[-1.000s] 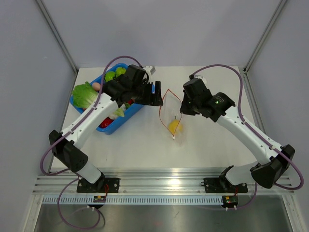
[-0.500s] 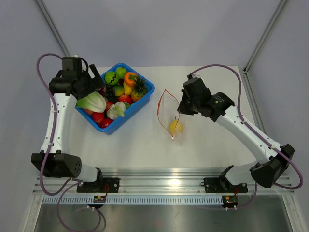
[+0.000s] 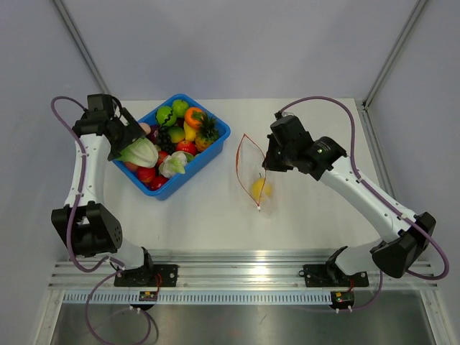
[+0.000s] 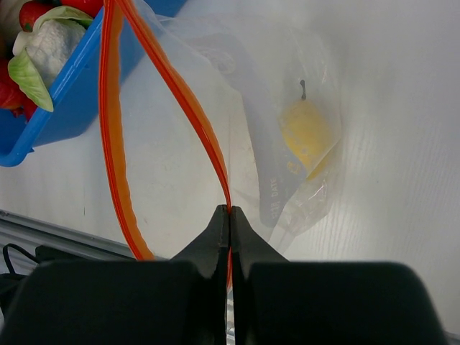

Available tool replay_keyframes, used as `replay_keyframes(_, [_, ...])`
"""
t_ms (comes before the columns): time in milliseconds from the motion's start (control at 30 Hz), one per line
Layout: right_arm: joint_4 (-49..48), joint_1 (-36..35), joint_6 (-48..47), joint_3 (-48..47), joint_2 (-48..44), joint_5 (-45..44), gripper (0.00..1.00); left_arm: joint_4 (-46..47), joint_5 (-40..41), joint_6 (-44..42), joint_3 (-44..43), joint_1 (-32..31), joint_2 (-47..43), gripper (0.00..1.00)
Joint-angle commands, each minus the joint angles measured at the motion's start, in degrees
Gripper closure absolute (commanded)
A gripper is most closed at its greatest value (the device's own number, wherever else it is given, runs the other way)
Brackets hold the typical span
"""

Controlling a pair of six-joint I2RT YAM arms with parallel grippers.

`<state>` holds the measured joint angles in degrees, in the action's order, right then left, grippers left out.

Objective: Place the food in the zip-top bag and seal the zipper
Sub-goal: Pick up the fake vegetable from the bin.

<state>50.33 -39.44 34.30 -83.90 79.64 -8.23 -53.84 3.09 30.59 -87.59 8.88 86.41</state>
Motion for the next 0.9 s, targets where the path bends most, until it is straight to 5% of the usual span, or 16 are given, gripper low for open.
replay_keyframes(0, [-1.81, -0.46, -1.08, -1.36, -0.01, 1.02, 1.00, 4.97, 1.04, 2.10, 0.32, 0.87, 0.95, 0.01])
replay_keyframes(367, [-1.20, -0.46, -1.35, -2.76, 0.87, 2.34, 1.00, 8.23, 1.12, 3.95, 1.98, 1.14, 6.14, 0.01])
replay_keyframes(467, [-1.11, -0.46, -1.26, -2.24, 0.43, 1.90, 1.00, 8.58, 2.18, 4.22, 3.30, 1.05, 6.49, 0.09])
replay_keyframes(633, [-1.28, -0.46, -0.64, -0.83, -0.53, 1.38, 1.00, 7.09, 2.27, 4.04, 3.13, 0.96, 5.00, 0.44])
replay_keyframes(867, [-1.72, -0.46, -0.12, -0.65, -0.18, 1.28, 1.00, 3.22, 2.80, 0.45, -1.61, -1.94, -4.84, 0.76])
